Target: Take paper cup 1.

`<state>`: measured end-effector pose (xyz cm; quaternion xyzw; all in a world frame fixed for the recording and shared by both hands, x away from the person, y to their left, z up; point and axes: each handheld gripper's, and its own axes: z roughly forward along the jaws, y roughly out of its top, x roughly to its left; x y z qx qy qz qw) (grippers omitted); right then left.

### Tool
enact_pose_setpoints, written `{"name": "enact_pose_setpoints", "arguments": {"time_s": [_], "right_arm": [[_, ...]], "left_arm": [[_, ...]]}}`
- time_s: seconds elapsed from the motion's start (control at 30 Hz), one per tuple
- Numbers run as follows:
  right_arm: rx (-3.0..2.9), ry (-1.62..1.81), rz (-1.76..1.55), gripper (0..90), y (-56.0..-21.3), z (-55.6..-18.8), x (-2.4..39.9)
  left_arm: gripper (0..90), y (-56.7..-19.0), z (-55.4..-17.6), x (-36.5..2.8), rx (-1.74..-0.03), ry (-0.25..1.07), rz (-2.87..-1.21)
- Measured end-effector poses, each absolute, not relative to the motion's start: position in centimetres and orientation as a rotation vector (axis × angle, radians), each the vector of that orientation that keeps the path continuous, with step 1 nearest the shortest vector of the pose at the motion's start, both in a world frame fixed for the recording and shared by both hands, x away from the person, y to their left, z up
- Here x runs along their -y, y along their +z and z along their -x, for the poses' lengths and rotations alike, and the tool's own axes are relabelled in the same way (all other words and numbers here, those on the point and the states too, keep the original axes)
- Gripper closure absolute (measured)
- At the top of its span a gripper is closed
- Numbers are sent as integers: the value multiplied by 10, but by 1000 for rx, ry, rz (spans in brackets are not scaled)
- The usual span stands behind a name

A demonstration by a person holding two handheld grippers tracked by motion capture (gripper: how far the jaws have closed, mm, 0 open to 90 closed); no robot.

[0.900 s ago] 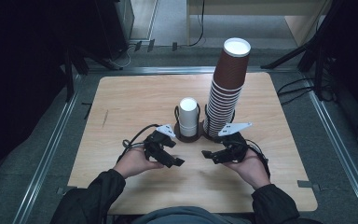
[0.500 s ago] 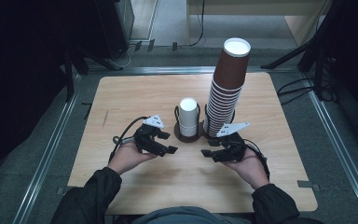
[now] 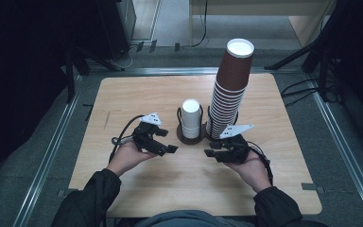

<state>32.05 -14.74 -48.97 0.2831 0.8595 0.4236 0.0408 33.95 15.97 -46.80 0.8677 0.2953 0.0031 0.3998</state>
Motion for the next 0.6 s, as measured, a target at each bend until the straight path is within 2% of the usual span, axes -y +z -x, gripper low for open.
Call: {"name": "enact_pose_setpoints", "arguments": {"time_s": [0.3,0.6], "right_arm": [[-2588,1298,-943,781,-489,-316,142],[-2532,1284,-946,893,-491,-318,124]], "left_arm": [[104,-457,-343,-159,-718,56,-2216],[104,-440,-360,-158,-701,97,-2229]]}}
